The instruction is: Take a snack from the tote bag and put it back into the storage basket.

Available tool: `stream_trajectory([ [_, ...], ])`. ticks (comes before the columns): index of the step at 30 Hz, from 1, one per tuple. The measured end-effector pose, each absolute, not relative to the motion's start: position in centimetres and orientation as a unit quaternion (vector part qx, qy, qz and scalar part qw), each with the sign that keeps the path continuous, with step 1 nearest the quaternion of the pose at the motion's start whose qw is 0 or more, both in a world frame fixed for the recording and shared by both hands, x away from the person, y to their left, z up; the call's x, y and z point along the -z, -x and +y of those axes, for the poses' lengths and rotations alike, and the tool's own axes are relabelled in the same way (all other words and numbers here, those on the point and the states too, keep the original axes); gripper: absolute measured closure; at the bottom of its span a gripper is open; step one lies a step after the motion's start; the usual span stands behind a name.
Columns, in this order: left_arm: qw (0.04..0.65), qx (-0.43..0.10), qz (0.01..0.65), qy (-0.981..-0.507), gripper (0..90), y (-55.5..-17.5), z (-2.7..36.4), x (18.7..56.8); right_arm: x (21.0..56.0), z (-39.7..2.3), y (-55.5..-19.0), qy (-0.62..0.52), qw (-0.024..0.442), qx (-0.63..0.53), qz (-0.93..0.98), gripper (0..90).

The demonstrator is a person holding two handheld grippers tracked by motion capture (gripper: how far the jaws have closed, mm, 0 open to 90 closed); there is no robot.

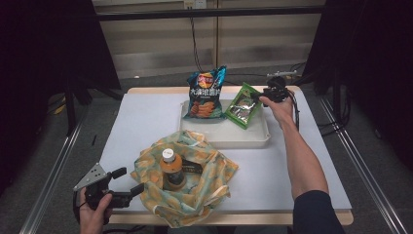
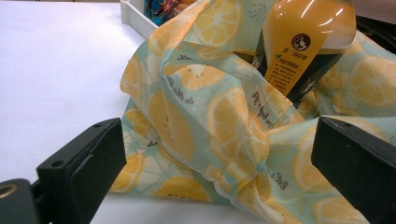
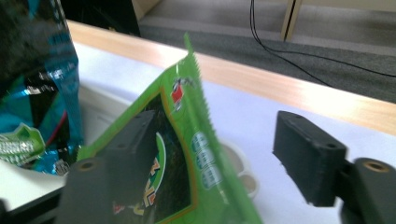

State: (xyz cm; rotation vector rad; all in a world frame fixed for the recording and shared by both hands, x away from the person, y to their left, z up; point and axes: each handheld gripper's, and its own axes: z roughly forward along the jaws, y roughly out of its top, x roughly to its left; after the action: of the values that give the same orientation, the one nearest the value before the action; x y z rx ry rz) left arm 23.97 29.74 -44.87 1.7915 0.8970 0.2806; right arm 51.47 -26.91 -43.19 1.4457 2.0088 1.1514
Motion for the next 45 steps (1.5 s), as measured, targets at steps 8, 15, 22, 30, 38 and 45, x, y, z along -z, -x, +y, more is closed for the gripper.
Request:
stream_trajectory([
  [8,0.530,-0.115,0.376,-0.751,2.8,-24.0,29.7,44.9,41.0,-28.0,-50.3,-0.513,0.218,-0.432,0.709,24.7],
  [15,0.533,-0.118,0.373,-0.750,2.8,-24.0,29.6,44.8,39.5,-27.1,-48.3,-0.489,0.213,-0.455,0.713,46.5],
  [22,0.532,-0.119,0.373,-0.751,2.8,-24.0,29.7,44.7,40.2,-25.4,-45.8,-0.456,0.172,-0.473,0.734,79.3],
  [30,0.534,-0.121,0.371,-0.750,2.8,-23.9,29.6,44.6,42.8,-24.2,-44.0,-0.442,0.128,-0.466,0.756,90.0],
  [38,0.534,-0.120,0.369,-0.751,2.8,-24.0,29.5,44.6,44.4,-22.8,-43.5,-0.430,0.100,-0.446,0.779,90.0],
  [45,0.533,-0.120,0.373,-0.750,2.8,-24.0,29.7,44.7,45.4,-22.7,-44.5,-0.432,0.078,-0.413,0.798,90.0],
])
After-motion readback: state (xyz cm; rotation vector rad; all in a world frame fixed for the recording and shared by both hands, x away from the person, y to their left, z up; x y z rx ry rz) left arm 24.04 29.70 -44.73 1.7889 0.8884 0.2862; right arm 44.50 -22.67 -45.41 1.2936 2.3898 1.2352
